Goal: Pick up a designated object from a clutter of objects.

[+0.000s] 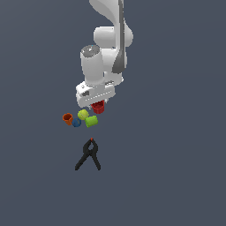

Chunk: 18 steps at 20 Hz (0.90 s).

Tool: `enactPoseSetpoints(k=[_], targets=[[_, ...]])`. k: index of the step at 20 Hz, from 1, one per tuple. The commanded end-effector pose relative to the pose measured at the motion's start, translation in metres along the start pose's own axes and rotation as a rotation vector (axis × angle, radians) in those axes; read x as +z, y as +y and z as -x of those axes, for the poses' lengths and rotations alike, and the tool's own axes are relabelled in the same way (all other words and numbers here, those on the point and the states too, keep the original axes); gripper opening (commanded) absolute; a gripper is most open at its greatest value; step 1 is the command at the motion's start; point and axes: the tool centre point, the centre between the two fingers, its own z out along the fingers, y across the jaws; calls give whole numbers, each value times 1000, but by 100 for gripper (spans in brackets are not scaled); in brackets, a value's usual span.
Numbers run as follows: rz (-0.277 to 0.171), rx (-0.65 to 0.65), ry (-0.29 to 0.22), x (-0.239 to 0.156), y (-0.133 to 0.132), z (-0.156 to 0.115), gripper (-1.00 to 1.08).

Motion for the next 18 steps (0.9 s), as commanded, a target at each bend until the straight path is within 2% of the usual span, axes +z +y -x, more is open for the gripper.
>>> enactPoseSetpoints(k=[1, 18], targets=[[0, 1, -1, -19, 5, -1, -100], [-11, 3, -17, -155, 45, -10, -100]])
